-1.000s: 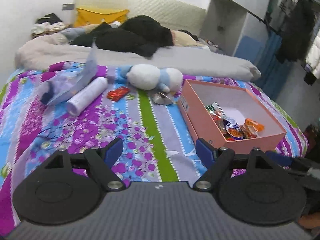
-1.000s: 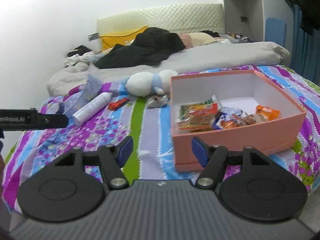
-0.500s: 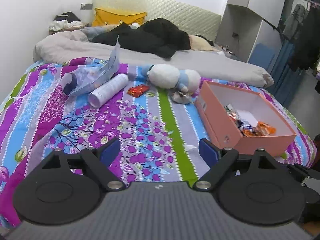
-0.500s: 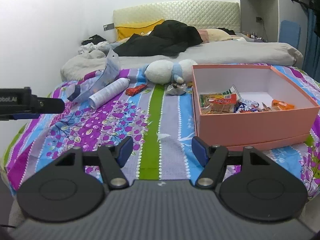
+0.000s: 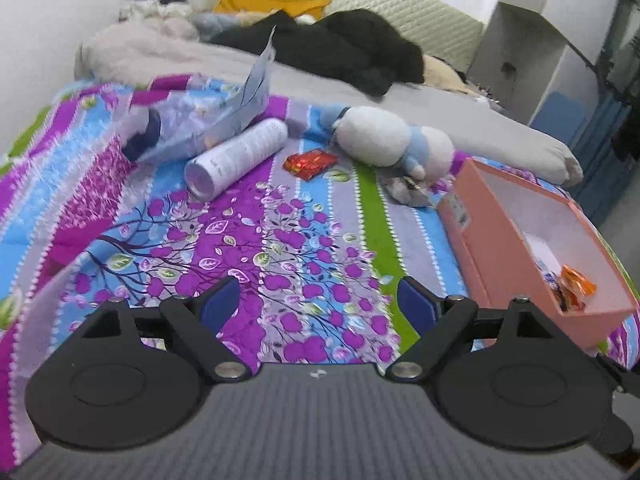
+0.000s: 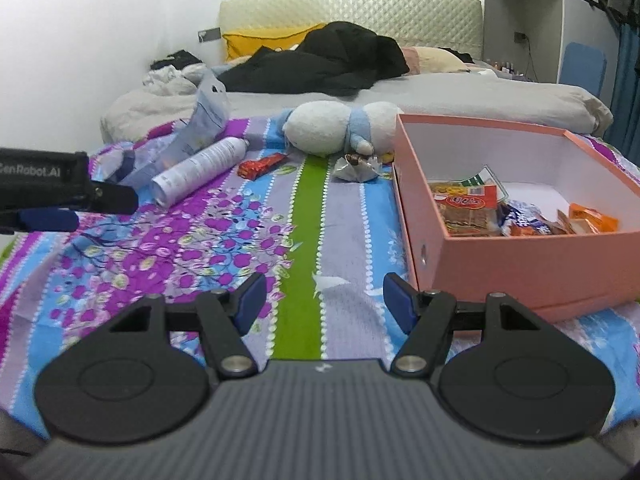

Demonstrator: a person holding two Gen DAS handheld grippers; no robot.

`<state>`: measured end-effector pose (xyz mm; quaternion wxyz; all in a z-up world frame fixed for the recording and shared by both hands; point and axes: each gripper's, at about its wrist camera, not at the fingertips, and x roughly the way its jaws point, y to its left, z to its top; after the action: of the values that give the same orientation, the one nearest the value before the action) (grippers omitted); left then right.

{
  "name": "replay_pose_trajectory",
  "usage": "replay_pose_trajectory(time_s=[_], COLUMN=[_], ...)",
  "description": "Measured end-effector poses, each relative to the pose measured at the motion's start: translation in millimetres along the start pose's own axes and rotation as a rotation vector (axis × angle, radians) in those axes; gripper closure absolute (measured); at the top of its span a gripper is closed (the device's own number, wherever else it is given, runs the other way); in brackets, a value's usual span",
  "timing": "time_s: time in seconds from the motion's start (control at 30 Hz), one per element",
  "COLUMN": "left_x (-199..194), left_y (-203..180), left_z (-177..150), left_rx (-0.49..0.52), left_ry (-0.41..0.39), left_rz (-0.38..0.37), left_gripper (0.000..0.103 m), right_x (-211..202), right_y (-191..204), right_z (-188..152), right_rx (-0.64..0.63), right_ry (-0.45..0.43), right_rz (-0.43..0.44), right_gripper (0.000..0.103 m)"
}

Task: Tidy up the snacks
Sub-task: 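Move the left tool to the red foil packet while the right approaches the clear bag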

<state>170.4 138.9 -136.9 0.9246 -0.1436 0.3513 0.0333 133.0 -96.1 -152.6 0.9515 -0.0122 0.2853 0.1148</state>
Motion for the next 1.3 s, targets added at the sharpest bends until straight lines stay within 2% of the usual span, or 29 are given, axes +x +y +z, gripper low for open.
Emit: replay_pose_trajectory(time_s=[0.13, 0.37, 0.6, 0.77, 0.97, 1.13, 1.3], left_x=[40.8, 119.9, 188.7, 224.7, 257.0, 283.5, 303.5], left_y=[14.6, 28.3, 18.4, 12.4, 12.1, 4.8, -0.8], left_z=[10.3, 35.4, 61.9, 80.4, 102.8, 114.3, 120.5], left_rx=[-0.014, 0.031, 0.155, 0.230, 0.294, 0.354, 0.389], left_ry=[-0.014, -0.028, -0.006, -0.037, -0.069, -0.074, -0.071], left_rz=[-0.012, -0.032, -0.071, -0.025, -0.035, -0.042, -0.036], left_gripper=[0.014, 0.014, 0.014, 0.014, 0.016, 0.016, 0.016], right_x=[37.6, 105.5, 165.4, 198.1, 227.4, 262.0, 289.3], right_y=[5.1, 17.6, 18.6, 16.2, 13.7, 13.2, 12.0], right_z=[2.5, 13.3, 30.8, 51.7, 79.0, 98.2, 109.7], right_rx=[-0.029, -0.094, -0.112, -0.091, -0.100, -0.096, -0.117], right_ry=[0.006, -0.017, -0.039, -0.056, -0.105, -0.075, -0.086], right_rz=[-0.019, -0.049, -0.073, -0.064, -0.077, -0.129, -0.196], right_gripper=[0.036, 0.037, 0.037, 0.037, 0.037, 0.037, 0.037])
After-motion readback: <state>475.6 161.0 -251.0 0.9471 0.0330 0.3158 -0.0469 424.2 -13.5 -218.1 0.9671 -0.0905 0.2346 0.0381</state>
